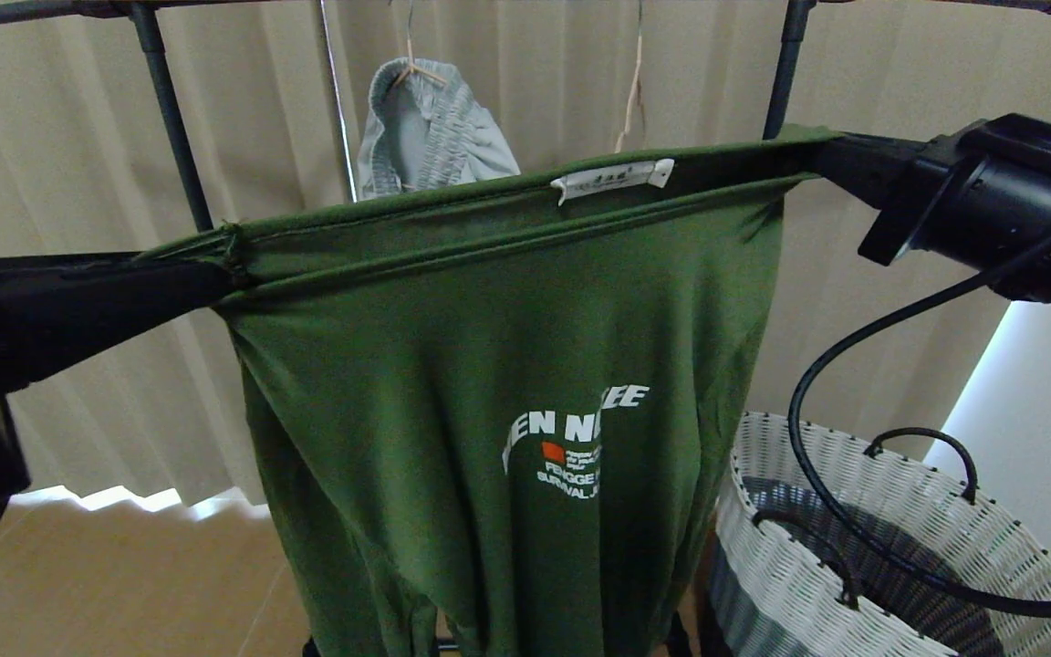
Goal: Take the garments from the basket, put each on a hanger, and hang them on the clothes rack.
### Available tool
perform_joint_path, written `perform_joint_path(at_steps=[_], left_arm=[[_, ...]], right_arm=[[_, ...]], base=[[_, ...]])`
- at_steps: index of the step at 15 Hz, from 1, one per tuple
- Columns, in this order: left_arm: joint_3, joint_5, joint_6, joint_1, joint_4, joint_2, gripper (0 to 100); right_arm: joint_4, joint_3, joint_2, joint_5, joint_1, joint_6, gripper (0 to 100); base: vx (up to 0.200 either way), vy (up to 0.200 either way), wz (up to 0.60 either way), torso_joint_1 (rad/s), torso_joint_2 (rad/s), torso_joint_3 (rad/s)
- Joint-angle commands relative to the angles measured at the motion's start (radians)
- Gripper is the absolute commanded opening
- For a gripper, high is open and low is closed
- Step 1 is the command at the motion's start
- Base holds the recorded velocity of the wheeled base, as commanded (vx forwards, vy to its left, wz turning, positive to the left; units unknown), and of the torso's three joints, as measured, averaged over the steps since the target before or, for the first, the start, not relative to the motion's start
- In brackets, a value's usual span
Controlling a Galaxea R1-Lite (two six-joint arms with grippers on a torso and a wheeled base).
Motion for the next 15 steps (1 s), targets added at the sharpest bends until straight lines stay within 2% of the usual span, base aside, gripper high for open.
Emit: perform_joint_path(at_steps=[1, 3, 5, 9, 12, 15], left_arm=[[-0.035, 0.032, 0.000, 0.003, -0.029, 0.068, 0], [-0.034, 0.042, 0.001, 0.033, -0.089, 0.091, 0], [-0.029, 0.066, 0.038, 0.084, -0.146, 0.130, 0], [-0.025, 0.067, 0.052, 0.082, -0.286, 0.188, 0], [-0.037, 0.067, 0.054, 0.073, -0.316, 0.210, 0], [-0.032, 0.067, 0.043, -0.019, -0.319, 0.214, 0]], right_arm=[[0.041, 0.006, -0.090, -0.001, -0.006, -0.001, 0], [0.094, 0.008, -0.142, -0.001, -0.005, -0.001, 0], [0.228, 0.009, -0.240, 0.002, 0.005, -0.001, 0], [0.396, 0.057, -0.377, 0.002, 0.107, -0.001, 0], [0.424, 0.074, -0.397, 0.002, 0.129, -0.001, 0], [0.423, 0.066, -0.337, -0.001, 0.130, -0.013, 0]], base=[[0.000, 0.000, 0.00, 0.000, 0.00, 0.000], [0.000, 0.000, 0.00, 0.000, 0.00, 0.000], [0.000, 0.000, 0.00, 0.000, 0.00, 0.000], [0.000, 0.000, 0.00, 0.000, 0.00, 0.000], [0.000, 0.000, 0.00, 0.000, 0.00, 0.000], [0.000, 0.000, 0.00, 0.000, 0.00, 0.000]])
